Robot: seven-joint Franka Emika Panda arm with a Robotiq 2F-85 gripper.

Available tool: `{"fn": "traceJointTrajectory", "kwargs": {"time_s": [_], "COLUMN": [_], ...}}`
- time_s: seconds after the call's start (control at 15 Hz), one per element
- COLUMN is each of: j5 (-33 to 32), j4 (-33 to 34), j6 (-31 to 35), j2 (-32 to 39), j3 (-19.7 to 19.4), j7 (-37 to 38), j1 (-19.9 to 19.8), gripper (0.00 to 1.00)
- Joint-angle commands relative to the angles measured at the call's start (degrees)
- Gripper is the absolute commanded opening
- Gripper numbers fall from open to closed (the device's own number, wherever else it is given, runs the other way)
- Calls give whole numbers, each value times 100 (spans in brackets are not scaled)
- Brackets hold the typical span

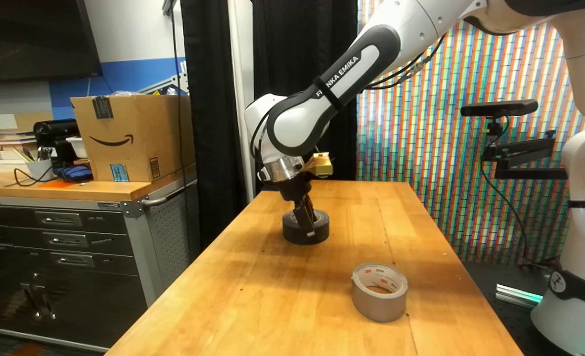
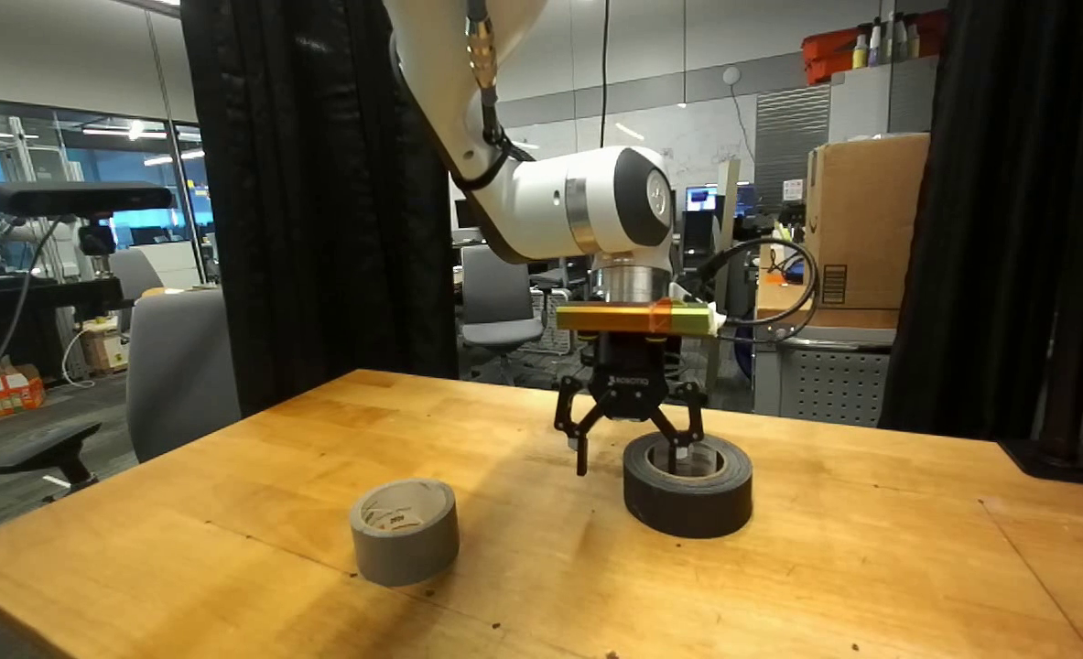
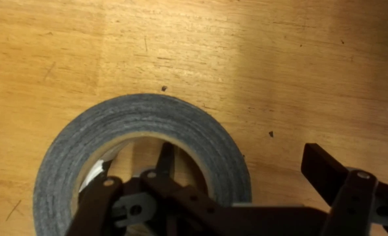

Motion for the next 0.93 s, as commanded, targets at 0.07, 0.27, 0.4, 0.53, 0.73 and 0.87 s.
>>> {"fn": "traceJointTrajectory", "kwargs": {"time_s": [0.07, 0.27, 0.4, 0.53, 0.73, 0.87], "j5": [-185, -250, -245, -168, -120, -181], "j4": [-149, -122, -164, -217, -438, -655], "j6": [309, 456, 511, 457, 424, 438], "j2": [-256, -401, -576, -750, -1020, -1166], "j3": [27, 18, 25, 35, 48, 39], "j7": [97, 58, 24, 36, 80, 157], "j1": [45, 46, 23, 16, 33, 56], "gripper": [100, 100, 100, 100, 100, 100]}}
